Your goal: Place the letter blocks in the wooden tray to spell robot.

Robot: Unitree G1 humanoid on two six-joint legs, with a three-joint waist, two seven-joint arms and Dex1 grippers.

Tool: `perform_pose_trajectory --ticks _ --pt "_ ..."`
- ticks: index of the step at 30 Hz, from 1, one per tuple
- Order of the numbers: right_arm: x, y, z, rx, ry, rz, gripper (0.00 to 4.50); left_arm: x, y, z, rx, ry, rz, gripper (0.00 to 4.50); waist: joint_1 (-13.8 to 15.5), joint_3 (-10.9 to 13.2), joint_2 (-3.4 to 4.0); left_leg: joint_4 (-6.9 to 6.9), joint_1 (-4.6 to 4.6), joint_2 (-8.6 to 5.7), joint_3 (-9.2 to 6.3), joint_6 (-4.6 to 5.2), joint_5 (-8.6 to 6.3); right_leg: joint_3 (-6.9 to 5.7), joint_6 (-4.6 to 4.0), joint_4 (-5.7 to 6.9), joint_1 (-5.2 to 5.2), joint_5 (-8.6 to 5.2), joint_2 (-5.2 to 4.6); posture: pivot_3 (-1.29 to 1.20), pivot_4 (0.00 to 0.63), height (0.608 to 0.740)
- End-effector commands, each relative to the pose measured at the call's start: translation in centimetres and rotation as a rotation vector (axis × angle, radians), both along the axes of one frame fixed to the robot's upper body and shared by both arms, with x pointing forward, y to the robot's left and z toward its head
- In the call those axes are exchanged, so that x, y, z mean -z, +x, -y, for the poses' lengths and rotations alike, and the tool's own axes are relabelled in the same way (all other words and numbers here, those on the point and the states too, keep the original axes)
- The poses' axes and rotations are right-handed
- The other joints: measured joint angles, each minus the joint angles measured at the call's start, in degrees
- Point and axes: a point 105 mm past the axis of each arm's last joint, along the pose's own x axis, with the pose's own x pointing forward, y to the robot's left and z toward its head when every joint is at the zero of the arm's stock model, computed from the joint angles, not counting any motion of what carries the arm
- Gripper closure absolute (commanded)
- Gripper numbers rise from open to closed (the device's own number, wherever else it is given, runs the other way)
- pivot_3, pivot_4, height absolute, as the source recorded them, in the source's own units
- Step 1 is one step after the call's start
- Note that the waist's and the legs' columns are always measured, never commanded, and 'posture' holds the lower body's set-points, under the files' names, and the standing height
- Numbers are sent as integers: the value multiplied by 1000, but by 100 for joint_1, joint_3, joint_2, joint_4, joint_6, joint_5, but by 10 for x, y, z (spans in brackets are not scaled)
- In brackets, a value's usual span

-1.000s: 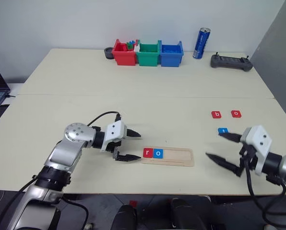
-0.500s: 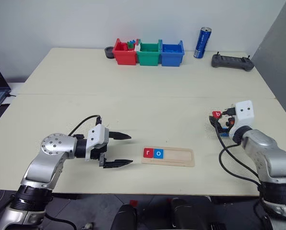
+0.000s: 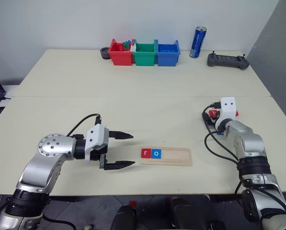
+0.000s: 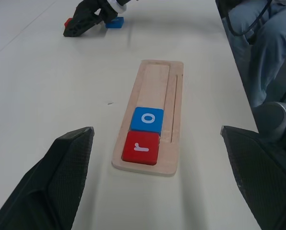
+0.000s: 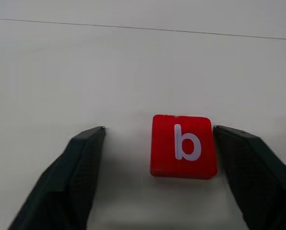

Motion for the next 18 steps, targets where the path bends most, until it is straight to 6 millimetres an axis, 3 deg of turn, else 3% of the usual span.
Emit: perform_pose_trajectory --ticks 1,4,7,10,14,18 --pt "7 -1 12 44 9 -37 2095 -7 -4 -4 -1 6 26 0 6 0 0 0 0 0 -1 0 0 -1 0 0 1 0 0 0 150 740" --pt "5 -1 11 35 4 -30 3059 -3 -5 -9 2 19 22 0 17 0 0 0 0 -1 -1 0 0 -1 0 -1 1 0 -1 0 150 740" --pt "-16 -8 -1 -39 -20 42 3045 2 -4 -13 12 36 21 0 32 0 0 0 -1 -1 -1 0 0 -1 0 -1 1 0 -1 0 150 740" --pt "-38 -29 -17 -126 -64 112 3045 3 -4 -12 27 31 25 0 39 4 7 -4 -8 -1 -5 1 -1 -4 0 -1 -7 -1 -1 0 150 740" --pt "-50 -93 -45 -206 -69 141 3045 11 -2 -12 56 48 19 0 58 4 12 -8 -22 0 -12 1 -1 -10 -3 -2 -19 -4 -1 0 150 740" --pt "-30 -142 -57 -150 -41 67 3045 15 1 -10 86 44 10 0 55 2 12 -7 -25 1 -18 1 -2 -17 -8 -1 -19 -9 -1 0 150 740"
